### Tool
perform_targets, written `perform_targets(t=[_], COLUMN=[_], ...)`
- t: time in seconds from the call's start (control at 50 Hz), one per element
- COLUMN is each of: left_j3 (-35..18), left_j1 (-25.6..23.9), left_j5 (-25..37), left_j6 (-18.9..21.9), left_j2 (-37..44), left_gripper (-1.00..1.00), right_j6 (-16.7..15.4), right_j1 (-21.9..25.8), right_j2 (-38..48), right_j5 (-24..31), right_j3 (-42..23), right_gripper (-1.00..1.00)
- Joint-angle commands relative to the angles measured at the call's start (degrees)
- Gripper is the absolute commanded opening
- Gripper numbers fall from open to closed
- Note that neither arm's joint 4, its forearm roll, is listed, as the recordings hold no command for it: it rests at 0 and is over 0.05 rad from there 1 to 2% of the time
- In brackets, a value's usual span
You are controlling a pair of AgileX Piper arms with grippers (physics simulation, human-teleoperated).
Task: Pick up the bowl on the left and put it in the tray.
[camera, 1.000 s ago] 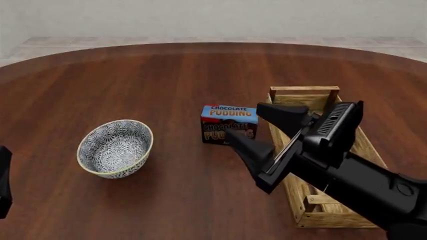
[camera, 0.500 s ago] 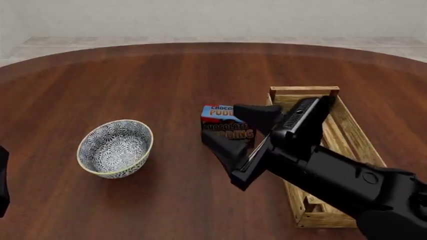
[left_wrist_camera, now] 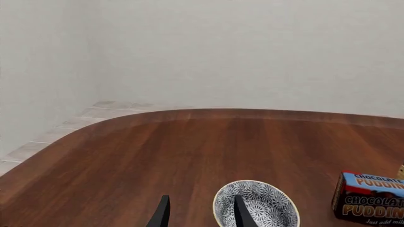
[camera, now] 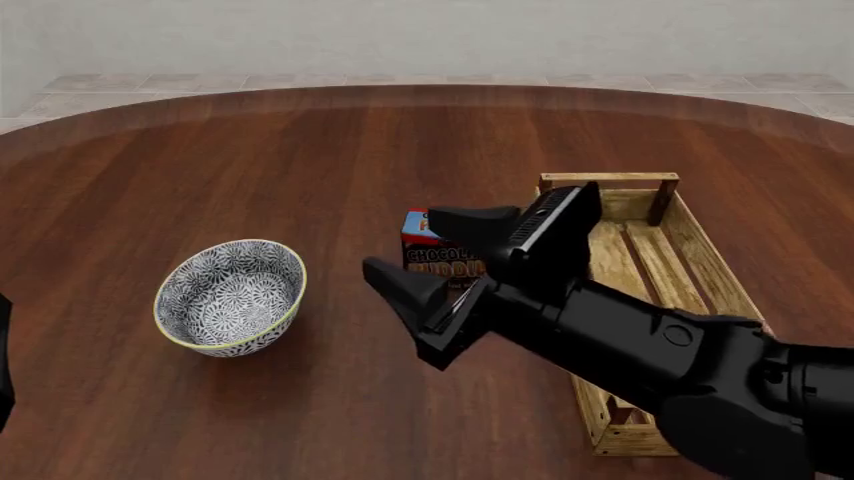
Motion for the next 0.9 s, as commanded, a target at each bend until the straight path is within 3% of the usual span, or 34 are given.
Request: perform_targets(t=[0.02,0.9], left_j3=[-0.25,-1.96], left_j1=[0.50,1.38], left_j5=[0.18,1.38], left_j6=[0.02,-0.33], left_j2=[0.00,0.00], left_gripper=[1.00,1.00], right_j6=[0.26,1.48], right_j1=[0.80,0.32], right_j2=[3.44,12.84], right_j5=[-0.38,0.72], right_j3=[-2.11,-9.00], right_gripper=[1.00,1.00])
